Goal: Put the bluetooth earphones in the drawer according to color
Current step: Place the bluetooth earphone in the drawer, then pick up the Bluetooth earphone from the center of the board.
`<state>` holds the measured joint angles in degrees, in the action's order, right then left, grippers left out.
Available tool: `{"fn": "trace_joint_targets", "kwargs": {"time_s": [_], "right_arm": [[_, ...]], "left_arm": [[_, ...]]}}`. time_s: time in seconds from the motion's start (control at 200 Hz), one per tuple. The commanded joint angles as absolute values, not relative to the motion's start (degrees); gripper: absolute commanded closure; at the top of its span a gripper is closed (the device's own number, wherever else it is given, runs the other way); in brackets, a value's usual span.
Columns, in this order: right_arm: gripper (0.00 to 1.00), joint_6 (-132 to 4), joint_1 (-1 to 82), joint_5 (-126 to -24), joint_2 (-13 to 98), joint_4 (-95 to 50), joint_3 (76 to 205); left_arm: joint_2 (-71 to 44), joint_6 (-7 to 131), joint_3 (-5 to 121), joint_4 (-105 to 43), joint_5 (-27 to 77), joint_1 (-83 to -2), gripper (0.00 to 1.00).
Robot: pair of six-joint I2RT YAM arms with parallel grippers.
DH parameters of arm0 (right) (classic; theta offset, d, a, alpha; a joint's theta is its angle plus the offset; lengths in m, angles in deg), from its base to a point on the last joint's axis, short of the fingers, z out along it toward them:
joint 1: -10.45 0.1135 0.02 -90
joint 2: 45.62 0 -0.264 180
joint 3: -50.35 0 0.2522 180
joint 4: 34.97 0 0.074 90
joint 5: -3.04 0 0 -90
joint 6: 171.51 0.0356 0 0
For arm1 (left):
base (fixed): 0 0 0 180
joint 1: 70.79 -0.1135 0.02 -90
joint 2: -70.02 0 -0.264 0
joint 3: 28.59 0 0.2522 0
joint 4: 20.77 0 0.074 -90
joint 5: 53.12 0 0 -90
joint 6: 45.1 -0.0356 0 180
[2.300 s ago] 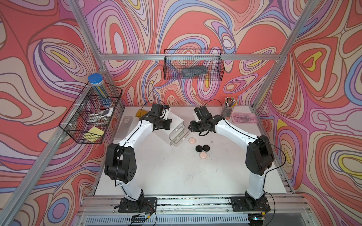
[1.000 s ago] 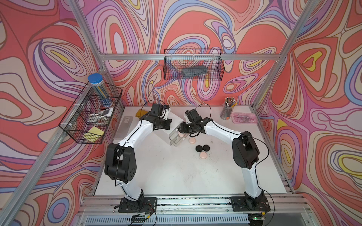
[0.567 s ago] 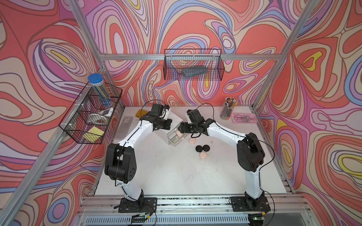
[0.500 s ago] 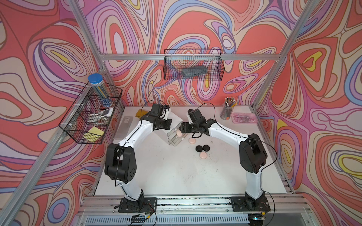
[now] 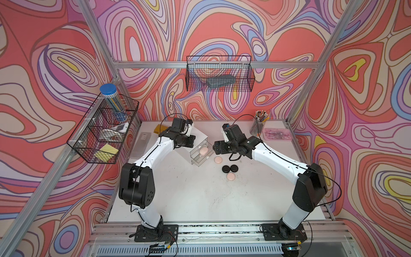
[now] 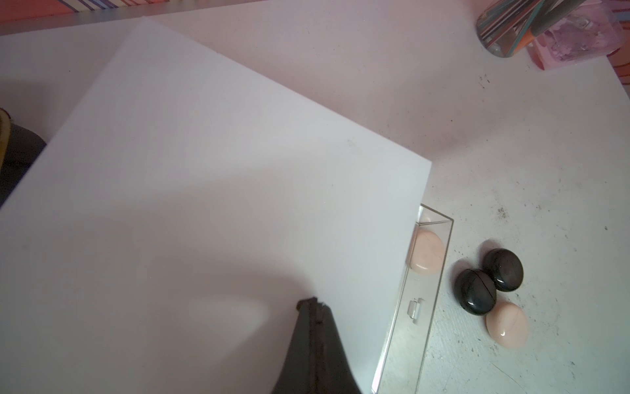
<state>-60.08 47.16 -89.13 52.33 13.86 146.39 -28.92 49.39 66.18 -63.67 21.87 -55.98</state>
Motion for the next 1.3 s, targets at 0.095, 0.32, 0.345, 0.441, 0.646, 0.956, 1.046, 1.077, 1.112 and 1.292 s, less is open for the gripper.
{"fn": "trace_joint_targets", "kwargs": {"time_s": [0.095, 0.32, 0.345, 0.441, 0.646, 0.956, 1.046, 1.077, 1.112, 1.292], "right_arm": [[0.03, -59.37, 47.28, -91.07, 47.77, 22.81, 138.07], [0.02, -57.56, 47.28, -90.81, 47.74, 24.74, 133.70], [0.02, -57.31, 47.28, -90.63, 48.02, 24.75, 133.36], [0.02, -56.53, 47.28, -89.17, 48.74, 24.37, 131.69], [0.09, -56.05, 47.28, -86.59, 51.18, 23.48, 130.20], [0.13, -56.59, 47.36, -84.35, 55.52, 23.23, 129.82], [0.15, -56.28, 47.36, -83.59, 56.93, 21.63, 129.07], [0.16, -56.20, 47.37, -83.56, 57.51, 21.35, 129.12], [0.17, -56.23, 47.36, -83.63, 58.17, 21.16, 129.42], [0.20, -56.67, 47.45, -84.95, 60.42, 20.98, 130.94]], "left_arm": [[-32.51, 49.47, 64.62, -71.86, 21.54, -54.98, 1.00], [-32.55, 49.38, 64.62, -71.96, 22.01, -54.88, 1.00], [-32.43, 49.38, 64.62, -71.97, 21.94, -54.88, 1.00], [-32.22, 49.32, 64.62, -71.97, 21.95, -54.88, 1.00], [-32.20, 49.23, 64.71, -72.12, 22.09, -54.88, 1.00], [-32.27, 49.15, 64.84, -72.21, 22.17, -54.88, 1.00], [-32.47, 49.12, 64.71, -72.14, 22.14, -54.88, 1.00], [-32.62, 49.03, 64.71, -72.19, 22.26, -54.88, 1.00], [-32.90, 48.96, 64.84, -72.38, 22.38, -54.88, 1.00], [-33.10, 48.94, 64.97, -72.52, 22.20, -54.89, 1.00]]}}
